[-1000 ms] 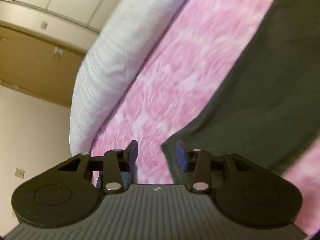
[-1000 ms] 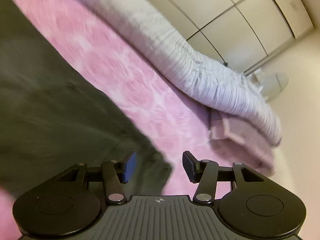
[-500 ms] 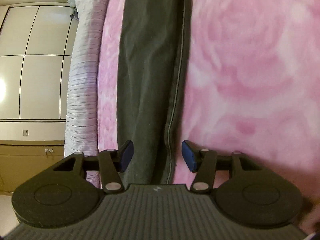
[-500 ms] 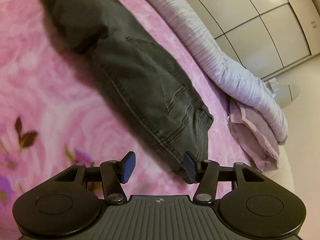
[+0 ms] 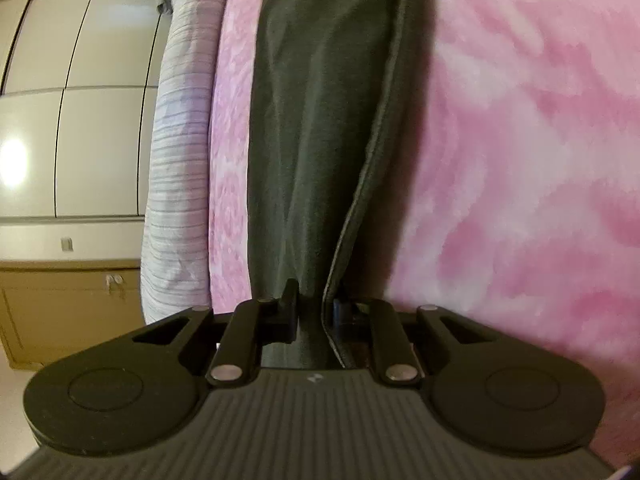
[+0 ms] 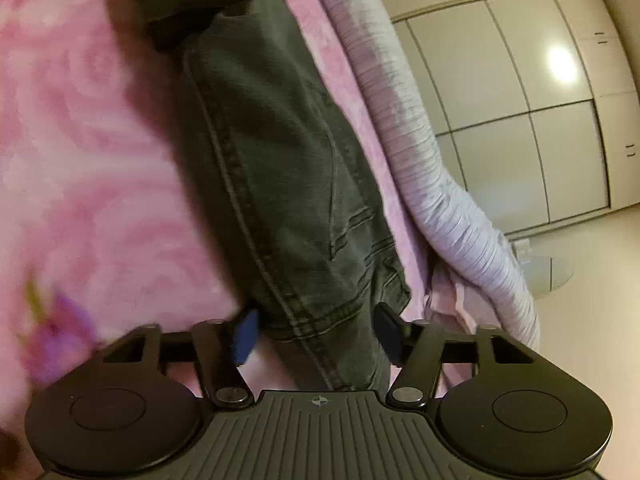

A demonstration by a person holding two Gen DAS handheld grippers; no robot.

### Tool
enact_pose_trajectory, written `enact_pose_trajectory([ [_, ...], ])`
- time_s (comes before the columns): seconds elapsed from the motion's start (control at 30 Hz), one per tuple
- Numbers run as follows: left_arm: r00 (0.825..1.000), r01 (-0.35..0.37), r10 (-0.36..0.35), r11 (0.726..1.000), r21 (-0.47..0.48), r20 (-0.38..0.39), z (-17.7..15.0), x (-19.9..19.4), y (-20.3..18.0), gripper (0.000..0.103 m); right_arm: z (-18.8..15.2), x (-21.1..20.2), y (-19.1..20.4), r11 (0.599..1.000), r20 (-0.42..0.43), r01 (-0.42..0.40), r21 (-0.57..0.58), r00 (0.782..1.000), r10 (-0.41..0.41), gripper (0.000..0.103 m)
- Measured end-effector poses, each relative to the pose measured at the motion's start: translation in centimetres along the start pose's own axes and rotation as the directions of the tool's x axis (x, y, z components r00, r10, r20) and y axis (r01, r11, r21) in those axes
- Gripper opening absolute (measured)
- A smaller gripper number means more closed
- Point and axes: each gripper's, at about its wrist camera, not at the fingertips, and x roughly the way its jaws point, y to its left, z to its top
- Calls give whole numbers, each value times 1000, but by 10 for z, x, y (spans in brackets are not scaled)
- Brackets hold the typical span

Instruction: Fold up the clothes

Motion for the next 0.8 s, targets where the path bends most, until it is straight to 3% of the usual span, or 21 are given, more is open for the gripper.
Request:
enact_pose_trajectory([
  [0.17, 999, 48, -49, 998, -43, -23, 5, 2, 19, 13, -5, 3, -8, 1000, 8, -21, 2, 1000, 21, 63],
  [0.27, 998, 55, -55, 998, -23, -31, 6, -5, 25, 13, -8, 4, -13, 999, 13, -33, 2, 999, 33, 63],
  [0.43, 998, 57, -56, 998, 19, -39, 7, -5, 22, 13, -21, -4, -5, 999, -1, -13, -36, 1000, 12, 63],
  [0.7, 996, 70, -70, 998, 8, -54, 9, 2, 13, 10, -23, 23, -14, 997, 33, -3, -82, 999, 6, 62],
  [0.73, 996, 70, -70, 998, 6, -55, 9, 1, 11, 10, -23, 26, -16, 997, 26, -5, -80, 1000, 8, 54],
  [0.77, 996, 70, -70, 998, 5, -57, 9, 1, 10, 9, -24, 28, -17, 997, 19, -8, -78, 1000, 9, 36],
  [0.8, 996, 70, -70, 998, 3, -58, 9, 1, 9, 8, -24, 29, -17, 997, 12, -8, -75, 1000, 9, 35],
])
